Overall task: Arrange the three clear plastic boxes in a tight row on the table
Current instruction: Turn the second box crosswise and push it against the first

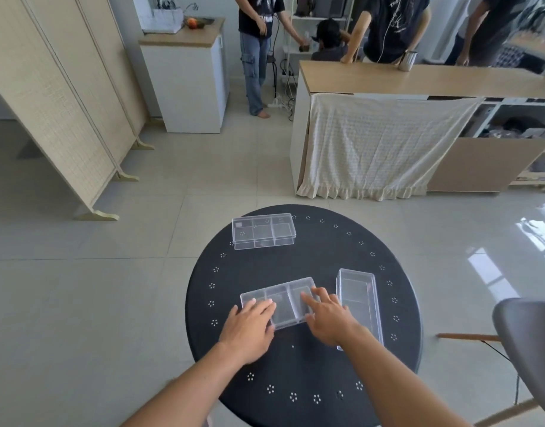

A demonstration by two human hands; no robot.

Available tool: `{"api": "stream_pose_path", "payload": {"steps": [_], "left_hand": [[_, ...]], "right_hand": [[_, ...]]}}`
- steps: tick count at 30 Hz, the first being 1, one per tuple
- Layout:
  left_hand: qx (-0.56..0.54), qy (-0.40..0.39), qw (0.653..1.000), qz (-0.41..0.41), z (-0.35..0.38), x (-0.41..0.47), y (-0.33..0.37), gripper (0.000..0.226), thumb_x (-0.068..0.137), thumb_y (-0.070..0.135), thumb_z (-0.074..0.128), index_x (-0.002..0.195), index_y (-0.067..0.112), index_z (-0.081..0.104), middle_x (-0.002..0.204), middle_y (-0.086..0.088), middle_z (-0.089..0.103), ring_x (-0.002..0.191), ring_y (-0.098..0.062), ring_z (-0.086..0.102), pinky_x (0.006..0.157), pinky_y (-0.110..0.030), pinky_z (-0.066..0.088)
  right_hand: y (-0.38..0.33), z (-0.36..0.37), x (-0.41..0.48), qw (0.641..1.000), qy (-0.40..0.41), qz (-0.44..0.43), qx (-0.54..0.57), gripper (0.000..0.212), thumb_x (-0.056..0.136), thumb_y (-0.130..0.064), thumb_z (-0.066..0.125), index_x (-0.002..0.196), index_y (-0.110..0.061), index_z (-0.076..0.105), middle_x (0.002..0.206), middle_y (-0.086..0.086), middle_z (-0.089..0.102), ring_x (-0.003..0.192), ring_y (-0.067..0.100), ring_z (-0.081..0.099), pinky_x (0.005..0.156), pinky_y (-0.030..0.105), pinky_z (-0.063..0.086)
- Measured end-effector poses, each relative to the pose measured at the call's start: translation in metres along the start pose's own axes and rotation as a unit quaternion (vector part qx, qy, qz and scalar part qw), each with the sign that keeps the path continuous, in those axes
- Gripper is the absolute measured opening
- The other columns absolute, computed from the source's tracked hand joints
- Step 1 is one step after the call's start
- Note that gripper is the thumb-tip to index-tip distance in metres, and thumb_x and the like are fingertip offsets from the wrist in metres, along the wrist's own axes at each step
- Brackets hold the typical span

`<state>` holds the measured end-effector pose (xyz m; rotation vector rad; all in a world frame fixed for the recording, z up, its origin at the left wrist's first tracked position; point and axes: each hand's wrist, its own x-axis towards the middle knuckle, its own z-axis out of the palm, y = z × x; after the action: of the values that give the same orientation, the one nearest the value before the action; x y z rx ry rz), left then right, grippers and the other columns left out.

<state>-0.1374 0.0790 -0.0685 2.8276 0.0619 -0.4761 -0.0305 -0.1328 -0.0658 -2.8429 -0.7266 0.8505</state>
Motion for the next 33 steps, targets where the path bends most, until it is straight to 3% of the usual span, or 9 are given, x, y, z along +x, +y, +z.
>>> {"api": "stream_pose_path", "payload": {"steps": [7,12,17,20,23,25,29,33], "left_hand": [[-0.023,-0.051,0.998,-0.033,0.001,0.011,-0.026,0.068,0.115,0.050,0.030,0.174,0.036,0.000,0.180,0.024,-0.013,0.170,-0.020,-0.012,0.135,-0.060,0.010],[-0.029,-0.049,0.998,-0.023,-0.001,0.025,-0.040,0.067,0.118,0.040,0.033,0.174,0.039,-0.003,0.178,0.028,-0.019,0.168,-0.017,-0.016,0.134,-0.056,0.017],[-0.002,0.010,1.000,-0.017,-0.009,0.047,-0.052,0.065,0.117,0.024,0.047,0.173,0.040,0.019,0.180,0.027,0.004,0.170,-0.016,0.005,0.114,-0.049,0.049],[-0.004,0.060,0.998,-0.020,-0.013,0.063,-0.058,0.068,0.112,0.002,0.050,0.167,0.041,0.039,0.176,0.026,0.028,0.165,-0.013,0.028,0.113,-0.037,0.053],[-0.030,0.082,0.996,-0.029,-0.016,0.075,-0.063,0.080,0.104,-0.016,0.048,0.163,0.039,0.048,0.171,0.023,0.039,0.157,-0.006,0.041,0.116,-0.032,0.051],[-0.028,0.084,0.996,-0.029,-0.016,0.083,-0.066,0.079,0.106,-0.013,0.050,0.164,0.040,0.046,0.172,0.024,0.037,0.158,-0.005,0.041,0.113,-0.033,0.053],[0.021,0.057,0.998,-0.019,-0.019,0.094,-0.071,0.061,0.115,0.013,0.052,0.168,0.040,0.036,0.177,0.024,0.027,0.164,-0.013,0.030,0.105,-0.038,0.060],[0.038,0.054,0.997,-0.031,-0.023,0.097,-0.073,0.064,0.114,0.016,0.055,0.167,0.044,0.034,0.177,0.022,0.027,0.158,-0.017,0.043,0.104,-0.043,0.062]], "right_hand": [[-0.020,0.010,0.006,1.000,0.005,0.010,0.017,0.070,0.109,-0.042,0.038,0.171,-0.029,0.008,0.180,0.001,0.002,0.161,0.032,0.021,0.121,0.057,0.036],[-0.022,0.002,0.022,1.000,0.003,0.015,0.016,0.069,0.110,-0.040,0.039,0.171,-0.032,0.008,0.180,-0.002,0.000,0.163,0.029,0.017,0.120,0.058,0.036],[-0.019,-0.008,0.042,1.000,0.010,0.008,0.011,0.069,0.111,-0.038,0.041,0.171,-0.034,0.007,0.180,-0.004,0.001,0.163,0.029,0.019,0.118,0.058,0.038],[-0.017,-0.011,0.054,1.000,0.018,0.000,0.016,0.069,0.111,-0.035,0.041,0.171,-0.035,0.007,0.180,-0.005,0.001,0.159,0.030,0.028,0.115,0.057,0.042],[-0.015,-0.011,0.066,0.999,0.025,-0.002,0.026,0.070,0.111,-0.035,0.042,0.171,-0.035,0.006,0.180,-0.006,0.000,0.151,0.032,0.042,0.109,0.054,0.049],[-0.015,-0.010,0.072,0.999,0.028,0.001,0.028,0.071,0.111,-0.035,0.042,0.172,-0.035,0.004,0.180,-0.007,-0.003,0.148,0.032,0.044,0.107,0.054,0.051],[-0.017,-0.013,0.081,0.999,0.035,0.004,0.030,0.072,0.111,-0.037,0.039,0.172,-0.035,0.000,0.179,-0.009,-0.006,0.149,0.031,0.043,0.108,0.054,0.050],[-0.018,-0.017,0.086,0.999,0.030,0.005,0.036,0.073,0.111,-0.038,0.040,0.171,-0.038,-0.001,0.179,-0.011,-0.008,0.152,0.029,0.039,0.110,0.057,0.047]]}}
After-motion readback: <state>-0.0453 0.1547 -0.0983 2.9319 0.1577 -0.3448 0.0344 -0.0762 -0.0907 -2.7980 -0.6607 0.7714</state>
